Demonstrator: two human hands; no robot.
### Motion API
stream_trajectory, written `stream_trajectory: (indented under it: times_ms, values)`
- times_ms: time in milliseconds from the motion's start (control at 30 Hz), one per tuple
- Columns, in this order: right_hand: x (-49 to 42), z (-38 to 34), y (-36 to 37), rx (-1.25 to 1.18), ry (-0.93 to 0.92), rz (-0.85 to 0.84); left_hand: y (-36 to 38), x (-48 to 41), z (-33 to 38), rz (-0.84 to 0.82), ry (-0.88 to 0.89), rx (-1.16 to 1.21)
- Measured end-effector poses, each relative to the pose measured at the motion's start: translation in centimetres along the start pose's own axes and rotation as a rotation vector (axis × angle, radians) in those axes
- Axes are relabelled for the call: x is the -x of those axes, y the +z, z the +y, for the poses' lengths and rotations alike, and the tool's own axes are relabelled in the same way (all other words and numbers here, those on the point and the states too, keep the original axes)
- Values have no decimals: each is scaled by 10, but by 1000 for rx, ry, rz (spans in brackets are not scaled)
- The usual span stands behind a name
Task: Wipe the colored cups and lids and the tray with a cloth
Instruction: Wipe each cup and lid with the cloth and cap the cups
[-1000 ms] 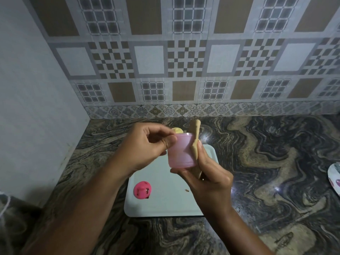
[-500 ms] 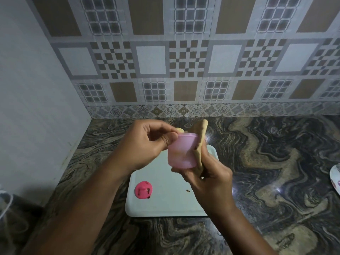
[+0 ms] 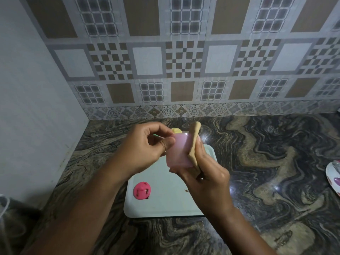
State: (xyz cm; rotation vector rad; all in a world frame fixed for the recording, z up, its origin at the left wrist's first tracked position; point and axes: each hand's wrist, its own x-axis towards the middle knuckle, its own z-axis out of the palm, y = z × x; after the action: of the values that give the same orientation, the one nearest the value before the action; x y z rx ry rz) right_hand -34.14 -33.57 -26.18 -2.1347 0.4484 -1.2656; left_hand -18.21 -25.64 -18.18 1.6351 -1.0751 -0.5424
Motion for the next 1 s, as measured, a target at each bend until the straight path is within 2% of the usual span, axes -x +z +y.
stream_trajectory:
  times_ms: [67, 133, 300, 400, 533, 600, 667, 800, 833, 900, 967, 1000]
  values:
    - [0, 2, 2, 41, -42, -5, 5, 3, 5, 7, 108, -206]
    - [1, 4, 3, 22, -30, 14, 11, 5, 7, 46, 173, -252]
    - [-1, 8, -2, -159, 113, 91, 3, 1, 1, -29, -8, 109]
    - [-1, 8, 0, -72, 65, 97, 1, -2, -1, -44, -63, 206]
    - [0, 9, 4, 91, -88, 74, 3, -5, 0, -24, 5, 11]
    - [0, 10, 6, 87, -85, 64, 6, -5, -1, 18, 58, -101]
    - [0, 10, 4, 7, 3, 97, 7, -4, 0, 7, 63, -43]
    - [-5, 11, 1, -330, 199, 117, 4, -3, -1, -65, -109, 236]
    - [-5, 12, 2, -320, 172, 99, 4, -4, -1, -55, -120, 252]
    - [-4, 14, 3, -103, 25, 81, 4, -5, 1, -14, -88, 176]
    - [-2, 17, 6, 92, -95, 87, 6, -5, 3, 19, 14, -50]
    - [-1, 18, 7, 115, -96, 95, 8, -3, 5, 45, 73, -167]
